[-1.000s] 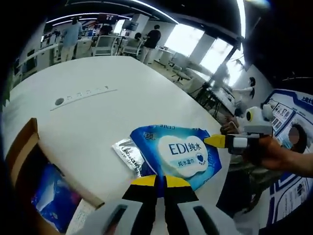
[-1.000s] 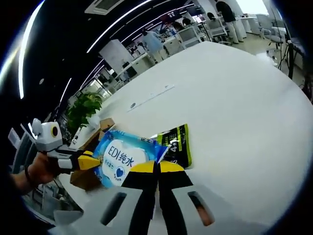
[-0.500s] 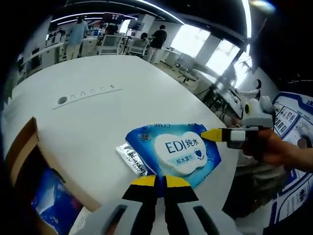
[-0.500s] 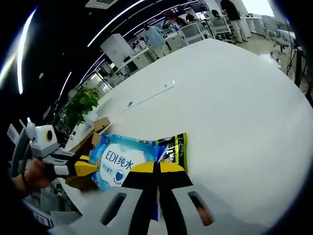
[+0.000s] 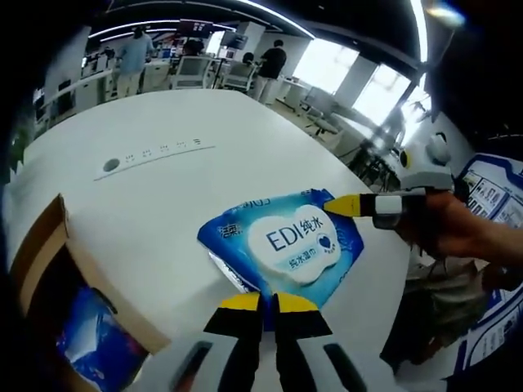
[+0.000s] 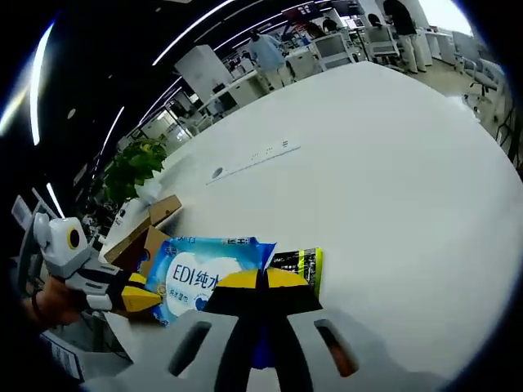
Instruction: Operate the shoe box by opening the lid, removing the specified soft item, and placing it in the target area until the item is outside and the box remains undamaged.
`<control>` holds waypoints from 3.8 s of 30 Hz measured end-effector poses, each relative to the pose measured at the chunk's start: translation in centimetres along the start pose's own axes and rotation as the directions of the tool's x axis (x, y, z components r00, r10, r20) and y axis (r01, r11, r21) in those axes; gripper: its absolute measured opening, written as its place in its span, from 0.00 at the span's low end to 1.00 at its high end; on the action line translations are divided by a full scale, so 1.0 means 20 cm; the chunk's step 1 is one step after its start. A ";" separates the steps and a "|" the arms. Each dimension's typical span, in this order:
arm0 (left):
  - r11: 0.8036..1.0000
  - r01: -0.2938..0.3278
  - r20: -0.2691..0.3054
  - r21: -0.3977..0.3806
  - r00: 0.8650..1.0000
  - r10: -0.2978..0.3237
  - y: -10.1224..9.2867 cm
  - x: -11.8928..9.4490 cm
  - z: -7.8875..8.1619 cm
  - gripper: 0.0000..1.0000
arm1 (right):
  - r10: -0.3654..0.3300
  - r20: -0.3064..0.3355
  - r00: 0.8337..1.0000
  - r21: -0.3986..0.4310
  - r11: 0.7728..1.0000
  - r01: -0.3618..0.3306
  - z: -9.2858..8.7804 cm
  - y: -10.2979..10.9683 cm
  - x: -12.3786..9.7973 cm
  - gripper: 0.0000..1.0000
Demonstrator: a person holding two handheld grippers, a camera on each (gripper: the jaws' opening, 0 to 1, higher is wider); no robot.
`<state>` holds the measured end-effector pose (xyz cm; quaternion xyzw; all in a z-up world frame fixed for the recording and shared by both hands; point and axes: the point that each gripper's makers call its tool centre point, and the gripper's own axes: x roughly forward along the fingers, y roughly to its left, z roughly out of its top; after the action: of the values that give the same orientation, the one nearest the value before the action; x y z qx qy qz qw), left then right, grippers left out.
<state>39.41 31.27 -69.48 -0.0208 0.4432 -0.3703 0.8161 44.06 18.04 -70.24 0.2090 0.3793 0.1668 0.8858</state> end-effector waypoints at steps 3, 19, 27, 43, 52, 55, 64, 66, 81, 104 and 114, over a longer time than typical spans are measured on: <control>1.000 -0.005 -0.008 -0.001 1.000 0.005 0.02 0.03 -0.01 0.04 | 0.001 -0.005 1.000 -0.006 1.000 -0.001 0.01 0.00 0.01 0.00; 1.000 -0.007 -0.040 -0.022 0.999 0.006 0.07 0.16 -0.03 0.04 | -0.014 -0.031 0.999 0.013 1.000 0.015 -0.02 -0.10 0.07 0.00; 0.999 -0.012 -0.061 -0.030 0.998 0.010 0.10 0.21 -0.06 0.04 | -0.017 -0.045 0.999 0.023 1.000 0.018 -0.06 -0.13 0.10 0.00; 1.000 -0.007 -0.104 -0.027 0.995 0.004 0.11 0.24 -0.11 0.05 | -0.021 -0.065 0.998 0.011 1.000 0.022 -0.11 -0.17 0.14 0.00; 0.999 -0.038 -0.080 -0.008 0.996 0.038 0.14 0.21 -0.08 0.07 | -0.043 -0.073 0.996 -0.031 0.999 0.040 -0.12 -0.19 0.15 0.01; 0.999 -0.041 -0.076 -0.012 0.996 0.040 0.15 0.20 -0.09 0.07 | -0.048 -0.069 0.996 -0.034 0.998 0.045 -0.12 -0.18 0.14 0.02; 0.998 -0.064 -0.053 0.002 0.997 0.064 0.18 0.14 -0.07 0.09 | -0.070 -0.055 0.996 -0.081 0.995 0.066 -0.09 -0.18 0.09 0.03; 0.998 -0.070 -0.044 0.000 0.997 0.070 0.19 0.12 -0.06 0.10 | -0.074 -0.051 0.996 -0.083 0.994 0.070 -0.08 -0.18 0.08 0.03; 0.997 -0.069 0.019 -0.021 0.997 0.069 0.21 -0.04 0.00 0.11 | -0.089 -0.012 0.996 -0.108 0.990 0.087 -0.02 -0.08 -0.02 0.08; 0.987 -0.162 0.152 -0.014 0.975 0.163 0.51 -0.52 -0.06 0.24 | -0.004 -0.002 1.000 -0.219 0.976 0.004 -0.05 0.37 0.02 0.25; 0.974 -0.219 0.186 -0.059 0.956 0.226 0.68 -0.78 -0.20 0.31 | 0.057 -0.048 0.997 -0.280 0.958 -0.068 -0.14 0.59 0.09 0.33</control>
<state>39.17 51.97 -65.82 -0.0215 0.3692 -0.2642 0.8908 41.57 29.67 -67.30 0.0896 0.3622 0.2508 0.8932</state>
